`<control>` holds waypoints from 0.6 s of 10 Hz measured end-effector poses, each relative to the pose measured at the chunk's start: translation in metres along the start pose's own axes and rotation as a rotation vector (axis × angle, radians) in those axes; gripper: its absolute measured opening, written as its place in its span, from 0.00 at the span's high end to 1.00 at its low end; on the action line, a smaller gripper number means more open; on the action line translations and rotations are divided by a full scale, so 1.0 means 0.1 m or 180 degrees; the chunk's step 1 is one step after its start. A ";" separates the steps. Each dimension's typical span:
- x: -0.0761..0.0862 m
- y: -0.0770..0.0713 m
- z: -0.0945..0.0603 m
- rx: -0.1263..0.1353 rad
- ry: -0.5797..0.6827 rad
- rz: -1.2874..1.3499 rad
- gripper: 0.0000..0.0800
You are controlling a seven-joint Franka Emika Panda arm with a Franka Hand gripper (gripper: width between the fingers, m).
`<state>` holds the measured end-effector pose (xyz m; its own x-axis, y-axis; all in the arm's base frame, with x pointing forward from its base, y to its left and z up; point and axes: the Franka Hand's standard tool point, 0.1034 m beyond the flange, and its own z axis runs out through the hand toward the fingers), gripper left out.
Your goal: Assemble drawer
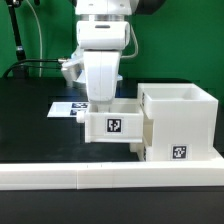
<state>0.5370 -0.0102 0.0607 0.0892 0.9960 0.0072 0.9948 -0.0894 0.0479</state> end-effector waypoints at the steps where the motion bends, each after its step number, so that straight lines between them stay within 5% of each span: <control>1: 0.00 -0.01 0.01 0.0012 -0.0001 0.0002 0.95; 6: 0.09 -0.06 0.05 0.0044 -0.0005 -0.0052 0.95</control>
Offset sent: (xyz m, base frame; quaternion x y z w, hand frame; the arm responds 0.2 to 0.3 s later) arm -0.0015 0.0101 -0.0040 0.0012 -0.0111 -0.0228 0.9997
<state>0.5323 -0.0003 0.0551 0.0728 0.9973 0.0051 0.9967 -0.0730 0.0342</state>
